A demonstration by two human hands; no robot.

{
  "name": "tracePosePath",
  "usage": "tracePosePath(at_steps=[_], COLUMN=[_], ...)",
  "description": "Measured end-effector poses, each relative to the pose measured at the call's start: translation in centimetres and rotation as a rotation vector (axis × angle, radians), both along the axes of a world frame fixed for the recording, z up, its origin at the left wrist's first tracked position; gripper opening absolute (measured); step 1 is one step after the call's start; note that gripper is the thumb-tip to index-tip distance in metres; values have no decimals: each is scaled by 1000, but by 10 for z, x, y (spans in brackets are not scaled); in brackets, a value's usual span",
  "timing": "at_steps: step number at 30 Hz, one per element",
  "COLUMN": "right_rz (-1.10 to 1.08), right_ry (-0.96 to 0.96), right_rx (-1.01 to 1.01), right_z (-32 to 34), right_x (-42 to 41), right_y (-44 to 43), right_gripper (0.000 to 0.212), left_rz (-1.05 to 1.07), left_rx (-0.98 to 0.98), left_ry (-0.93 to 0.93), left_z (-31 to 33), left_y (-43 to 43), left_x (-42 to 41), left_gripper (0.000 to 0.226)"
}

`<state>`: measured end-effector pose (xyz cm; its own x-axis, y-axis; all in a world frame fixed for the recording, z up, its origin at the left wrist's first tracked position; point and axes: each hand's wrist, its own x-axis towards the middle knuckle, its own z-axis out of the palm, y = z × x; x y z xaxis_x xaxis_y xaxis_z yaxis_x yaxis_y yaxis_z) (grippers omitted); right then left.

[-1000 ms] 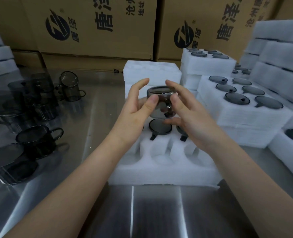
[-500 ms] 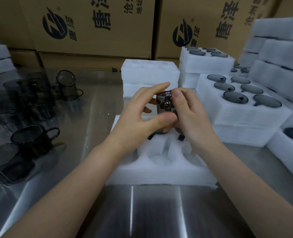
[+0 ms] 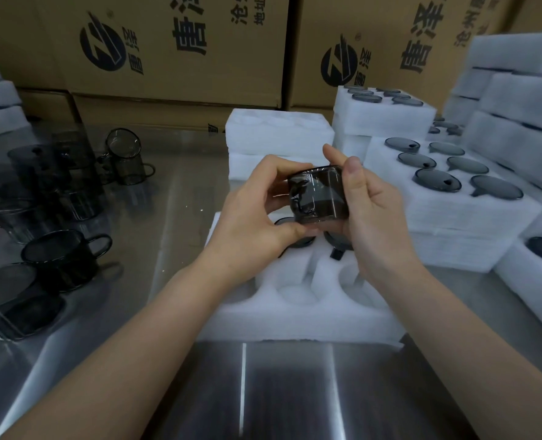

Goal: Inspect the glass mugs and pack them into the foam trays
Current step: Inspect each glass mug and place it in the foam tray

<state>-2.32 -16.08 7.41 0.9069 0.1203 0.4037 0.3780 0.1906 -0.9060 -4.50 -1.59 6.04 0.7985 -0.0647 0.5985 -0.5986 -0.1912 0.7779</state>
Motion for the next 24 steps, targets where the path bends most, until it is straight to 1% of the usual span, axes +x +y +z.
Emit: tracePosePath(at_steps=[3, 5, 6, 8, 10, 11, 12, 14, 16, 18, 21, 24], right_rz=[7, 37, 86, 275, 450, 481, 472, 364, 244, 193, 171, 203], right_ry=[35, 75, 106, 163, 206, 220, 230, 230, 202, 188, 225, 305], right_rx=[53, 80, 103, 153, 149, 130, 112, 77, 37, 41, 78, 132], right_z=[-2, -3, -4, -4, -6, -7, -8, -9, -9, -9, -7, -4], right_x=[3, 7, 9, 12, 13, 14, 14, 14, 14, 13, 14, 15], right_y=[-1, -3, -3, -4, -4, -4, -4, -4, -4, -3, -3, -6], right_gripper=[24, 32, 39, 52, 62, 65, 67, 68, 69, 67, 60, 53], left_rz=[-45, -64, -69, -66, -20, 12, 41, 101, 168, 227, 273, 228], left_rx=[-37, -64, -74, -70, -24, 9, 45, 152, 276, 336, 309, 248], left_ry=[3, 1, -6, -16, -1, 7, 16, 14, -38, -109, -166, -147], left_z=[-1, -2, -2, -2, -3, -2, -2, -1, 0, 1, 2, 2], left_y=[0, 0, 0, -3, -4, -4, -3, -2, -3, -6, -6, -4], left_x=[0, 0, 0, 1, 2, 2, 2, 1, -2, -4, -5, -4], left_gripper=[64, 63, 63, 65, 66, 66, 67, 73, 83, 80, 67, 66])
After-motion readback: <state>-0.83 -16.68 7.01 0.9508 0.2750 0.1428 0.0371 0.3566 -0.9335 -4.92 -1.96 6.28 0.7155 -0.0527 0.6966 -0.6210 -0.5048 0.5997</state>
